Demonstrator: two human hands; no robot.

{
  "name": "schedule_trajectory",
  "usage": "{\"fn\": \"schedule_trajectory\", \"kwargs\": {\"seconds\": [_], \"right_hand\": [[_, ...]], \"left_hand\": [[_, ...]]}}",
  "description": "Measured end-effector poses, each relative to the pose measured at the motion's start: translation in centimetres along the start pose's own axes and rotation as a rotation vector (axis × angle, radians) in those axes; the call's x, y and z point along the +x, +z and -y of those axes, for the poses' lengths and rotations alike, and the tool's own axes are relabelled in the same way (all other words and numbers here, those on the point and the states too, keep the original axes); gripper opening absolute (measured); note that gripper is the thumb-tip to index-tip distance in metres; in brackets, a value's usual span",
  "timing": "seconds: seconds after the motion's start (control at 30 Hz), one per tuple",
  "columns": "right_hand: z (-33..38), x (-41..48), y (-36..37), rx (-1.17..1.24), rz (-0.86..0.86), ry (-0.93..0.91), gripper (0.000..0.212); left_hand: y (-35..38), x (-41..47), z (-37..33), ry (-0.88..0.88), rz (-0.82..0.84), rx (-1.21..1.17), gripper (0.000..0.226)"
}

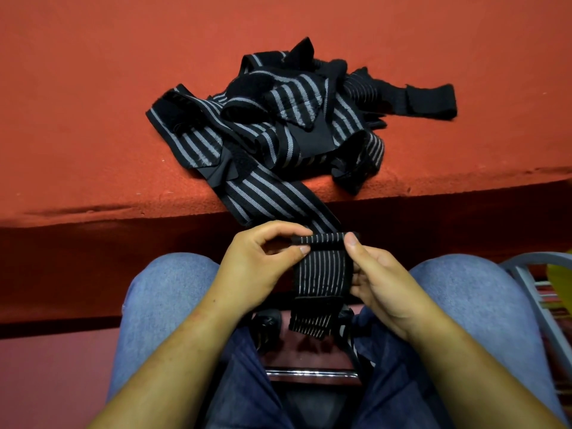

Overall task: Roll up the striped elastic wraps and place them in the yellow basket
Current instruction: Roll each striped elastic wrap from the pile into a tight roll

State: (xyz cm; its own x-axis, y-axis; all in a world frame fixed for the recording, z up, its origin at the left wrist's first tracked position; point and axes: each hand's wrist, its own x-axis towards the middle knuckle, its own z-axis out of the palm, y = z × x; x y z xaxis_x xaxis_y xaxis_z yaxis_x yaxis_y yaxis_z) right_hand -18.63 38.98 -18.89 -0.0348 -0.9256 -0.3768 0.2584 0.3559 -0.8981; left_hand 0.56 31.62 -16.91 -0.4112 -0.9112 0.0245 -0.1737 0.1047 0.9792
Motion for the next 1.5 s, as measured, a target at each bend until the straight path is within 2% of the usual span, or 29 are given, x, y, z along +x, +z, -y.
{"fn": "schedule_trajectory", "kwargs": {"seconds": [0.27, 0.47, 0.57, 0.7, 0.9, 1.1, 1.27, 1.5], "right_hand": [[0.23, -0.04, 0.12, 0.073, -0.018, -0.064, 0.047], [0.24, 0.11, -0.03, 0.127, -0.023, -0.094, 0.037], [0.14, 0.15, -0.07, 0.133, -0.02, -0.1, 0.034], [-0.17, 0.3, -0.16, 0.086, -0.024, -0.121, 0.035], [-0.57, 0.17, -0.11, 0.026, -0.02, -0.127, 0.036], [-0.4, 0.17, -0.18, -0.035, -0.075, -0.18, 0.026], [-0.47, 0.17, -0.28, -0.026, -0.061, -0.168, 0.032], [-0.59, 0.35, 0.09, -0.014, -0.024, -0.025, 0.054]], "left_hand": [[0.28, 0.05, 0.35, 0.076, 0.059, 0.023, 0.028], [0.24, -0.32, 0.16, -0.01, 0.145, -0.009, 0.031], [0.31, -0.35, -0.06, -0.048, 0.132, -0.073, 0.025], [0.32, -0.18, 0.19, -0.122, 0.105, -0.094, 0.023], [0.3, -0.21, 0.41, -0.121, 0.089, -0.086, 0.018], [0.45, -0.27, 0.31, -0.129, 0.126, -0.094, 0.015], [0.36, -0.24, 0.49, -0.115, 0.109, -0.082, 0.013], [0.15, -0.04, 0.67, -0.092, 0.052, -0.097, 0.02]]}}
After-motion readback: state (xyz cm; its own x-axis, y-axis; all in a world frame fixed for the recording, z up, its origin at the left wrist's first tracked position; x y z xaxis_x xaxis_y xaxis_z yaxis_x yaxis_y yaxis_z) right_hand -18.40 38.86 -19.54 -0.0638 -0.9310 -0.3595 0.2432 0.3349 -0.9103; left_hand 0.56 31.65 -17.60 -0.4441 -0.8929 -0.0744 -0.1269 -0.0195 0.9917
